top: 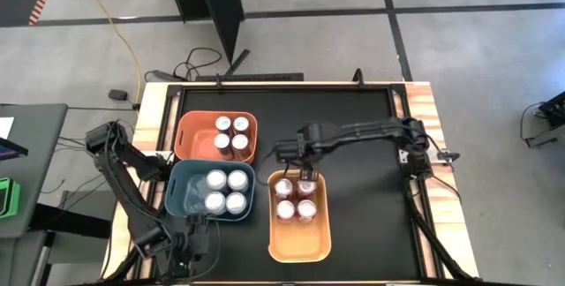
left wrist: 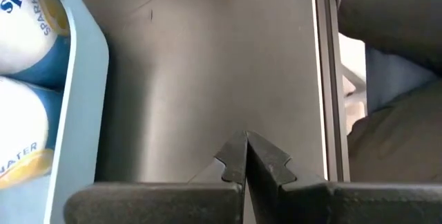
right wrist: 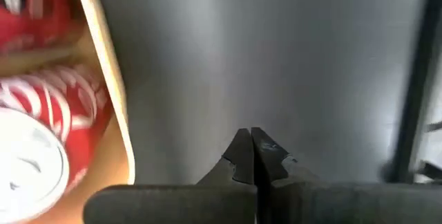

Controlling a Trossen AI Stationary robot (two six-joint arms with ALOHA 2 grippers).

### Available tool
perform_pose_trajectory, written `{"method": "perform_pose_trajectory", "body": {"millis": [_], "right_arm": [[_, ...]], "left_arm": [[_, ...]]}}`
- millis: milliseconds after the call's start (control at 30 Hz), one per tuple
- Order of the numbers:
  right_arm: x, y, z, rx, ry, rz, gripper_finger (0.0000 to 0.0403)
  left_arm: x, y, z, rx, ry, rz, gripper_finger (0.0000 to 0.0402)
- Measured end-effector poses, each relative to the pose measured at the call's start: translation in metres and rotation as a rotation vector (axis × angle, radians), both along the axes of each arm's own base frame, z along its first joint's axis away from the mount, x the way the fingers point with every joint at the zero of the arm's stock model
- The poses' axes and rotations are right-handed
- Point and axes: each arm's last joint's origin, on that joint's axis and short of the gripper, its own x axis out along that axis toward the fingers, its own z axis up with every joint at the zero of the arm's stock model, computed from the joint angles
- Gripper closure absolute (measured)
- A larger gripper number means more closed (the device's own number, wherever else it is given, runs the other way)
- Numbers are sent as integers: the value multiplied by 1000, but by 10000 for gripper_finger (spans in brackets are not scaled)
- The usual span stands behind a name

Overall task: Sort soda cans
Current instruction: Move the yellow bin to the bottom left of the table

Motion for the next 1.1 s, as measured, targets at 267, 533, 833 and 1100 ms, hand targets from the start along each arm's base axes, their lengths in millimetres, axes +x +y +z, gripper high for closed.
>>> {"method": "perform_pose_trajectory", "body": {"millis": [267, 533, 833, 1100], "right_arm": [[-5, -9, -29, 192, 95, 53, 402], [-9, 19, -38, 269, 126, 115, 403], [-12, 47, -38, 279, 118, 110, 403], [-15, 64, -38, 278, 103, 65, 403]], "left_arm": [[-11, -3, 0, 22, -25, 25, 401], [-11, -3, 0, 39, -53, 30, 401], [2, 0, 4, 118, -198, 45, 401], [19, 4, -7, 94, -273, 2, 401]]}}
